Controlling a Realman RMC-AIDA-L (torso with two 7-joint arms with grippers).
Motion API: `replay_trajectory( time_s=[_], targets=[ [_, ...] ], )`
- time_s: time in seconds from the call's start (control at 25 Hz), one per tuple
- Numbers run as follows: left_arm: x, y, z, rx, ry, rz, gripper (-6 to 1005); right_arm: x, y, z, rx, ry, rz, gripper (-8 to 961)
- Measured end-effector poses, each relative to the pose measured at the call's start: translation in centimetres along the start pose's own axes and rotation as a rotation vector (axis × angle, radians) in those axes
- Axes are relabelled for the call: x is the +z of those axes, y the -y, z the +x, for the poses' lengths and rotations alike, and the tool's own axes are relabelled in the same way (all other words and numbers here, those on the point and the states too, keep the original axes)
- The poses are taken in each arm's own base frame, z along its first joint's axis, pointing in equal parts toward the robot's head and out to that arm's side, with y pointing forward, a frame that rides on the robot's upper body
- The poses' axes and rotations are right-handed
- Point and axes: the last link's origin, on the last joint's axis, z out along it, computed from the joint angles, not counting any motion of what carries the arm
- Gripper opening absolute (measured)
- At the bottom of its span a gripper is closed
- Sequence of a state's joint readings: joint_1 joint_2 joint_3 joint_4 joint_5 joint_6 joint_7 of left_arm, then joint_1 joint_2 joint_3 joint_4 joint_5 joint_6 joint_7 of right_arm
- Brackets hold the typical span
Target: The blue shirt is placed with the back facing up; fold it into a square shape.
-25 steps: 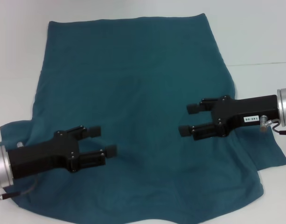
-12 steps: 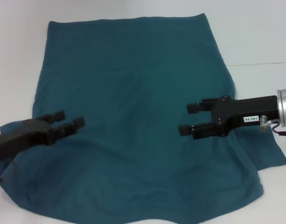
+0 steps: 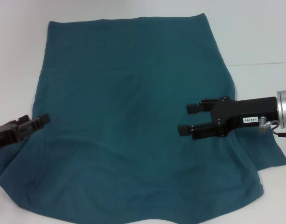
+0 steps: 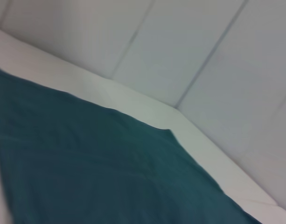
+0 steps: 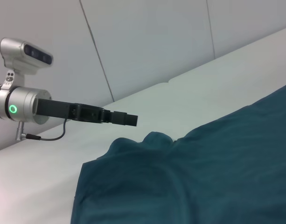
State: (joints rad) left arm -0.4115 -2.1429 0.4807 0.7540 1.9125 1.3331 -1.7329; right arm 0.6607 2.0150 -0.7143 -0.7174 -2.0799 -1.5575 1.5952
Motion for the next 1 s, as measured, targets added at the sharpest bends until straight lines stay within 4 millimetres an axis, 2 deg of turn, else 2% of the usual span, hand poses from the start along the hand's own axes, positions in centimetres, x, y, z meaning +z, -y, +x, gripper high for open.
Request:
replay_trajectory(
  time_s=[0.52,1.0],
  targets=[
    [-2.5,2.5,-1.9,-0.053,-0.028,0.169,874,0.2,0.1,-0.3,-0.012,0.003,0.001,897],
    [-3.3,3.6,-2.8,-0.043,0.003,0.251,874,0.3,0.0,-0.3,-0.009,0.003,0.000,897]
  ],
)
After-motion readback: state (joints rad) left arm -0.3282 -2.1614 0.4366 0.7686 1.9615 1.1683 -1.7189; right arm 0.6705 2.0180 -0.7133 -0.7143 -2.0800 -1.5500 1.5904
